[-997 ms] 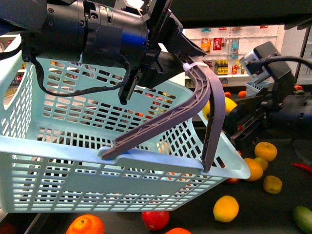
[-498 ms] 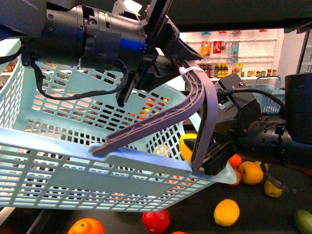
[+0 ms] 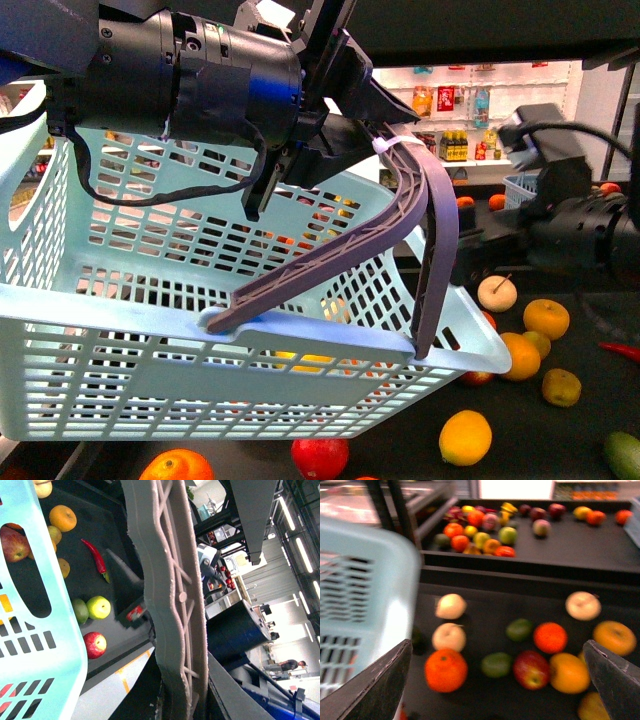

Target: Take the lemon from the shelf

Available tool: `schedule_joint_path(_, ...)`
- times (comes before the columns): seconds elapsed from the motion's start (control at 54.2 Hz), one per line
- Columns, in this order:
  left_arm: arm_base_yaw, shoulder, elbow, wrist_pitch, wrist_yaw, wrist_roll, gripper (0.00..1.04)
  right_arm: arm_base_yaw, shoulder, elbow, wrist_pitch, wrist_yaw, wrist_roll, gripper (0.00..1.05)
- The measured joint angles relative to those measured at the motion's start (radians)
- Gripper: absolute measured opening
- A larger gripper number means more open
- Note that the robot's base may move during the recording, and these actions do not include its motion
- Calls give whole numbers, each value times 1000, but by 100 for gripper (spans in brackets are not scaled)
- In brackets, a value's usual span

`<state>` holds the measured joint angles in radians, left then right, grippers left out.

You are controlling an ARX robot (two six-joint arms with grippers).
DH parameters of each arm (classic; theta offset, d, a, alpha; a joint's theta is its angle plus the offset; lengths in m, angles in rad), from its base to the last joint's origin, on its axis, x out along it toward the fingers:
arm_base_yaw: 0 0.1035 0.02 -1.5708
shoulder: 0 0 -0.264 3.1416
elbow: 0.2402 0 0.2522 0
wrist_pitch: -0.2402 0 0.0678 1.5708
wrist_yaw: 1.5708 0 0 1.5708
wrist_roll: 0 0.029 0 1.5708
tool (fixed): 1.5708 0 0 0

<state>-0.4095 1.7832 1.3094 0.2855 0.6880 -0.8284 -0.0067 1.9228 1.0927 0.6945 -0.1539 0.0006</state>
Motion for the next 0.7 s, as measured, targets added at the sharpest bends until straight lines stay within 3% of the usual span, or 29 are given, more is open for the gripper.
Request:
schedule_joint_path(0.129, -1, 0, 0, 0, 0, -3, 12, -117, 25, 72, -160, 156, 94, 102)
schedule_joint_path(0.24, -1, 0, 0, 0, 0, -1, 12, -152, 95, 93, -294, 245, 138, 102)
schedule_joint_path(0.701, -1, 0, 0, 0, 0, -3, 12, -30, 440, 241, -446, 322, 340, 102)
